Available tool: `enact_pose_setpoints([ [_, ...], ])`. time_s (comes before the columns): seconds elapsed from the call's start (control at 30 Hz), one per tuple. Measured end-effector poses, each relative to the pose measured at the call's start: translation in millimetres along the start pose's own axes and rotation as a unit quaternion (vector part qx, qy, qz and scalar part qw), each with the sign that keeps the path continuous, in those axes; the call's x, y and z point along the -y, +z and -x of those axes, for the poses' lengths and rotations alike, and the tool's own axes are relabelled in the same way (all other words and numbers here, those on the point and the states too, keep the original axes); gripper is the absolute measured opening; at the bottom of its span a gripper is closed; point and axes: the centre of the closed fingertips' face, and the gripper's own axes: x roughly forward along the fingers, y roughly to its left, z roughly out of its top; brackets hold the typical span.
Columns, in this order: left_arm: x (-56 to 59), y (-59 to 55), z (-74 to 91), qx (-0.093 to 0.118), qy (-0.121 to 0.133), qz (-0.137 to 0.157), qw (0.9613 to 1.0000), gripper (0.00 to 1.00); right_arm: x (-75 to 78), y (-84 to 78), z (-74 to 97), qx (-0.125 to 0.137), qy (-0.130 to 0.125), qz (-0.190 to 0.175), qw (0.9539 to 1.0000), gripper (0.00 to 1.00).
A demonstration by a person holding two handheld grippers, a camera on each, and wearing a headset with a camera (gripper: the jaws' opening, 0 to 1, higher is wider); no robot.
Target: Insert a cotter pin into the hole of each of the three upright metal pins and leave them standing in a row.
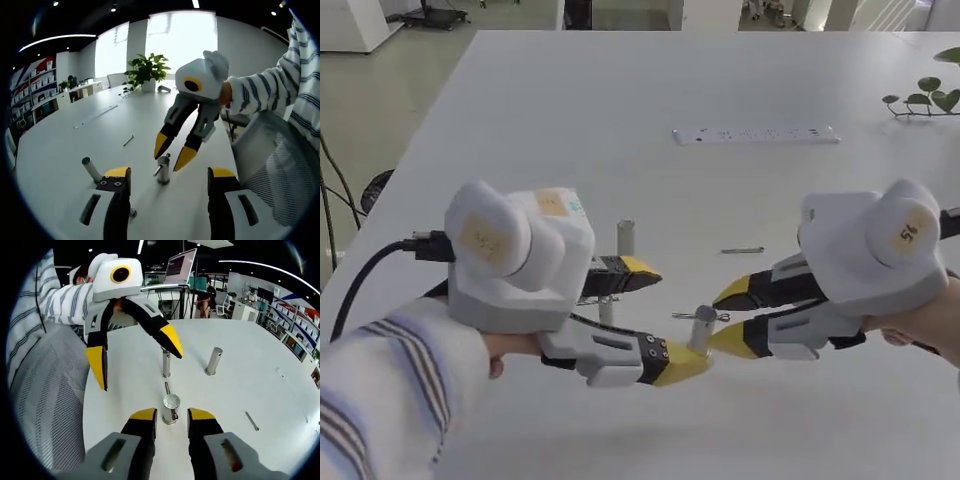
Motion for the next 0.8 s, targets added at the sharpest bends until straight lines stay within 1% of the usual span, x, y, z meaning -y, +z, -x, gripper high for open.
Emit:
enact_pose_setpoints([
  [0.13, -4.1, -4.1, 15.8, 0.019, 0.025, 0.036, 0.9989, 0.67, -2.1, 0.8, -4.0, 0.009, 0.003, -0.012, 0.9999, 0.21],
  [0.17, -7.2, -5.1, 20.7, 0.025, 0.037, 0.040, 0.9982, 0.68, -3.0, 1.0, -4.8, 0.011, 0.005, -0.016, 0.9998, 0.21],
  [0.3, -10.3, -7.9, 34.8, 0.034, 0.057, 0.048, 0.9966, 0.73, -5.8, 0.9, -9.8, 0.013, 0.008, -0.019, 0.9997, 0.21],
  [0.37, -11.2, -10.7, 40.6, 0.033, 0.067, 0.050, 0.9959, 0.75, -6.8, 1.3, -11.8, 0.013, 0.011, -0.019, 0.9997, 0.21],
  [0.4, -12.8, -14.5, 43.2, 0.028, 0.076, 0.053, 0.9953, 0.76, -7.2, 1.4, -13.0, 0.013, 0.012, -0.020, 0.9996, 0.21],
  [0.43, -14.3, -17.3, 44.9, 0.025, 0.082, 0.056, 0.9947, 0.78, -7.4, 1.8, -14.1, 0.013, 0.013, -0.021, 0.9996, 0.22],
  [0.5, -14.5, -22.3, 47.7, 0.025, 0.090, 0.070, 0.9932, 0.85, -7.8, 1.4, -16.1, 0.011, 0.015, -0.023, 0.9996, 0.21],
  [0.53, -14.1, -24.1, 48.8, 0.026, 0.091, 0.073, 0.9928, 0.87, -8.0, 0.9, -16.7, 0.009, 0.015, -0.023, 0.9996, 0.22],
  [0.6, -11.8, -27.3, 50.7, 0.027, 0.092, 0.077, 0.9924, 0.88, -8.0, 0.5, -17.4, 0.007, 0.017, -0.021, 0.9996, 0.22],
  [0.63, -10.6, -30.7, 51.3, 0.026, 0.092, 0.079, 0.9923, 0.88, -7.7, 0.2, -17.8, 0.008, 0.018, -0.022, 0.9996, 0.22],
  [0.73, -6.9, -42.6, 52.7, 0.014, 0.091, 0.087, 0.9919, 0.91, -7.0, -1.4, -18.5, 0.006, 0.021, -0.023, 0.9995, 0.22],
  [0.77, -5.9, -47.4, 54.5, 0.010, 0.092, 0.093, 0.9914, 0.92, -6.6, -2.1, -18.5, 0.005, 0.021, -0.023, 0.9995, 0.22],
  [0.8, -6.2, -49.8, 55.6, 0.011, 0.097, 0.099, 0.9903, 0.95, -6.2, -3.0, -18.5, 0.004, 0.022, -0.022, 0.9995, 0.22],
])
